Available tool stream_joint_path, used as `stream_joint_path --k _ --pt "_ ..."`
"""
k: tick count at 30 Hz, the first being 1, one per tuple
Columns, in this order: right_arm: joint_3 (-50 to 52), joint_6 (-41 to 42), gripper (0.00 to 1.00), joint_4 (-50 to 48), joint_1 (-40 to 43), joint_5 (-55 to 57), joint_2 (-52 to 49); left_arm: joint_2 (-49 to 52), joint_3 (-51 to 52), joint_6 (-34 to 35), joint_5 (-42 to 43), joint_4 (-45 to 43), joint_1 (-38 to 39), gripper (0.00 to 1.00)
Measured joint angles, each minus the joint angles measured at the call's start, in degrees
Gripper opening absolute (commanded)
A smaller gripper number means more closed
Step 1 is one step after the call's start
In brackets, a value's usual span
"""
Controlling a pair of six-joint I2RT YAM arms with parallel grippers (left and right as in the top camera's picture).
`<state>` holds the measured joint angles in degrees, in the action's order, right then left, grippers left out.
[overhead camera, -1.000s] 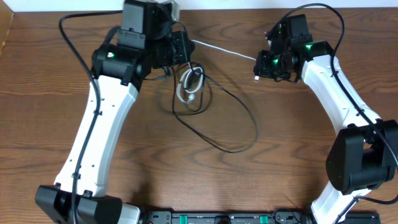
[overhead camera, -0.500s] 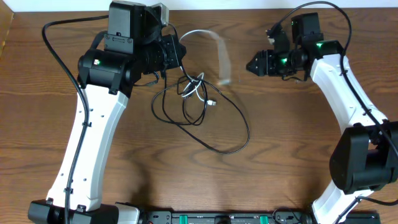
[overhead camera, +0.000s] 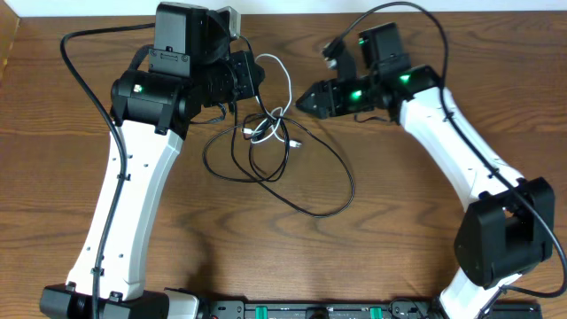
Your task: Untangle cables
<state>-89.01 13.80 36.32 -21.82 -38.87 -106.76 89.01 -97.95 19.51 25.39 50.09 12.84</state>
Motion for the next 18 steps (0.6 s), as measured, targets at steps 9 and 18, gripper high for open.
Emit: stream_joint_path --k 9,18 --pt "0.0 0.0 0.60 0.7 -0.5 0.5 0.0 0.0 0.0 0.0 0.2 0.0 0.0 0.07" --pt "0.0 -4.1 0.63 4.7 -5.6 1.3 0.0 0.0 0.0 0.0 0.2 0.0 0.0 0.07"
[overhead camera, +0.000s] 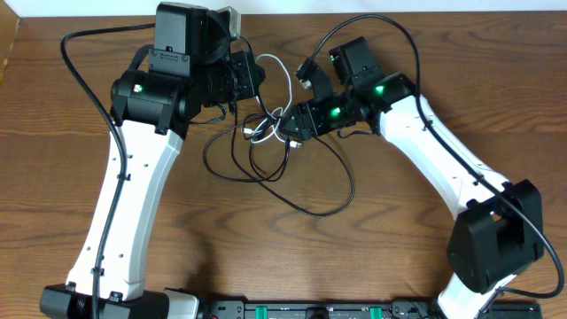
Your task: Untangle cables
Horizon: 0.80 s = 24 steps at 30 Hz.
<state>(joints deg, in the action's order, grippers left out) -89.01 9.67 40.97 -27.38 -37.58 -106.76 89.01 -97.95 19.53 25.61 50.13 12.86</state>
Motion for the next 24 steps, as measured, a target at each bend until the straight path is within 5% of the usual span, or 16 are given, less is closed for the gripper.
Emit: stream_joint_path --k 8,12,14,24 --pt "0.0 0.6 0.55 -2.0 -3.1 3.8 -0.8 0.0 0.0 0.0 0.0 0.0 0.0 0.07" --pt "0.0 2.5 0.30 -4.9 -4.7 5.5 -5.1 0.0 0.0 0.2 0.0 0.0 0.0 0.07" --pt "0.0 3.4 0.03 -5.1 -5.2 6.2 -7.8 0.0 0.0 0.2 0.0 0.0 0.0 0.08" --pt "0.1 3.9 0.01 3.9 7.2 12.6 -0.7 0.0 0.0 -0.3 -6.3 0.6 0.0 0.07"
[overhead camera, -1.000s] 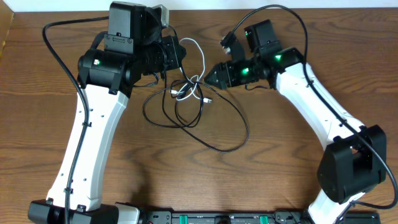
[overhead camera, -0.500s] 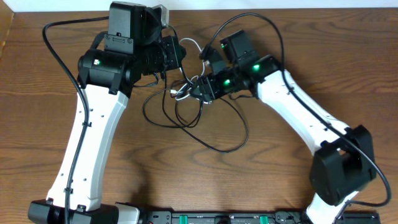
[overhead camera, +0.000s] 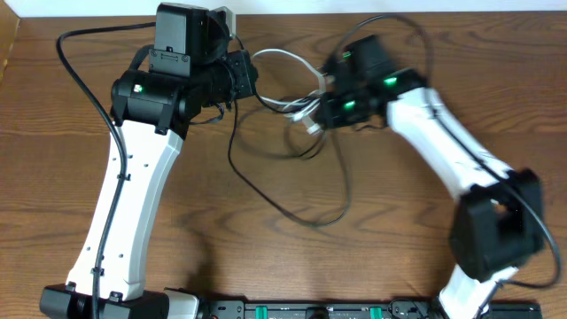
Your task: Untangle cables
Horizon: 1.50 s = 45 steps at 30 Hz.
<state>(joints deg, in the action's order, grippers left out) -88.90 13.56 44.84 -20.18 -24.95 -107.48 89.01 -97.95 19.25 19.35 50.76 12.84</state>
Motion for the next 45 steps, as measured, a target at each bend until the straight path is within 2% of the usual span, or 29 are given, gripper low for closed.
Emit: stream_joint_path --k 5,10,21,28,32,37,41,45 --pt "0.0 -0.1 0.01 4.7 9.2 4.7 6.2 0.0 0.0 -0.9 -4.4 1.1 -0.5 0.07" --pt "0.0 -1.7 0.01 6.7 16.2 3.3 6.8 0.0 0.0 -2.5 -7.1 3.1 -2.6 0.07" --pt "0.0 -2.6 0.01 8.0 24.1 0.5 6.8 0.0 0.0 -8.6 -9.2 8.0 -7.6 0.07" --pt "0.0 -5.2 0.01 9.0 24.0 -2.2 6.8 0.0 0.0 -11.9 -10.1 8.2 -7.8 0.07" --pt "0.0 -6.2 0.01 10.0 22.7 -1.6 6.8 0.0 0.0 -13.2 -15.3 8.7 -7.9 0.07" --pt "0.0 -3.0 0.01 12.6 22.5 7.7 6.8 0.0 0.0 -12.6 -24.3 10.4 -10.2 0.07" --pt "0.0 -0.3 0.01 13.2 22.5 14.6 6.8 0.0 0.0 -11.5 -25.8 10.4 -13.6 0.07" --pt "0.0 0.7 0.01 13.1 22.5 16.9 6.8 0.0 0.0 -10.9 -25.7 10.4 -16.2 0.07"
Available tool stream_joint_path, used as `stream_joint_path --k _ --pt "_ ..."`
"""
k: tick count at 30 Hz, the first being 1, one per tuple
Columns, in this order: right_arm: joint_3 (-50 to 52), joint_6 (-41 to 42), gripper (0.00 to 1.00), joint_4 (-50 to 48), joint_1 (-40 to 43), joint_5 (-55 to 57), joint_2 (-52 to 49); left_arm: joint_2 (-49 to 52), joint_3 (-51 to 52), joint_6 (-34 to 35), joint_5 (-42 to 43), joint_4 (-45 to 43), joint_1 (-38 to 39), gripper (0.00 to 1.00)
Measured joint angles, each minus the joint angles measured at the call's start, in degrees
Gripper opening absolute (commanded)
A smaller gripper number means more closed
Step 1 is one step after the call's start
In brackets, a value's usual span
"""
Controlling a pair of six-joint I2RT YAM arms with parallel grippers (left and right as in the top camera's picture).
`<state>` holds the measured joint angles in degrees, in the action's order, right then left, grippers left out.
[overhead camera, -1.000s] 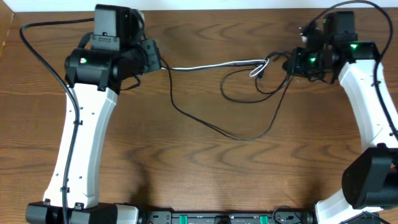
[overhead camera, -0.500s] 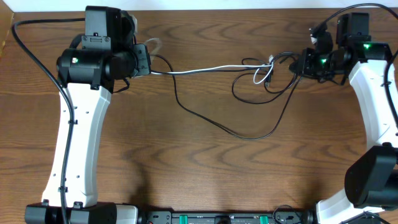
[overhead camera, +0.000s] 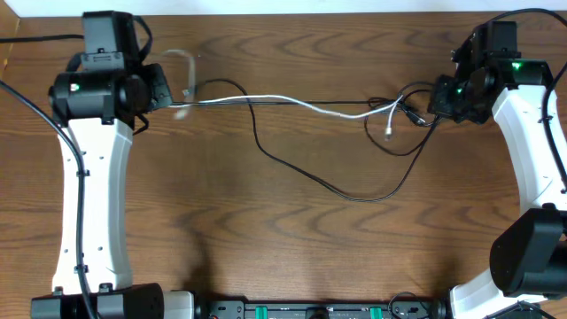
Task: Untangle cables
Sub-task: 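Pull the grippers apart, stretching the white and black cables between them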
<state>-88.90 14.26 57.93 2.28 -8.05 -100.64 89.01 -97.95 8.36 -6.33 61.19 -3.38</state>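
A white cable [overhead camera: 301,104] runs almost taut across the table's far half. Its left end goes into my left gripper [overhead camera: 166,90], which is shut on it, with a blurred white loop just above. At the right the white cable still crosses the black cable in a small knot [overhead camera: 399,108], and a white plug hangs below it. The black cable [overhead camera: 345,190] droops in a wide loop toward the table's middle and rises to my right gripper [overhead camera: 436,99], which is shut on it next to the knot.
The wooden table [overhead camera: 266,257] carries only the two cables. A black equipment rail [overhead camera: 310,310] lines the front edge. The arms' own black supply leads hang at the far left [overhead camera: 27,97] and the top right [overhead camera: 532,13].
Both arms have moved apart: the left gripper from the centre back to the far left, the right gripper from the centre to the far right. The white cable is now stretched between them.
The cables lay in a tangled heap at the centre, the left gripper at its upper edge and the right gripper open beside it. The right gripper then reached into the heap, then held it lifted to the right. Now the cables are spread wide, with one small knot left.
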Motion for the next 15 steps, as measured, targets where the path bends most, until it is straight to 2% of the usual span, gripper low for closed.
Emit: stream_joint_path --k 8,12,15 --pt "0.0 -2.4 0.01 -1.7 0.1 -2.4 0.0 0.0 0.0 0.3 2.9 -2.3 -1.0 0.07" --pt "0.0 -4.0 0.01 -2.7 -0.5 -3.3 0.0 0.0 0.0 -2.5 11.8 -3.6 -2.1 0.07" --pt "0.0 -4.4 0.01 -4.2 -3.0 -3.3 -0.2 0.0 0.0 -6.7 22.7 -2.4 -2.2 0.08"
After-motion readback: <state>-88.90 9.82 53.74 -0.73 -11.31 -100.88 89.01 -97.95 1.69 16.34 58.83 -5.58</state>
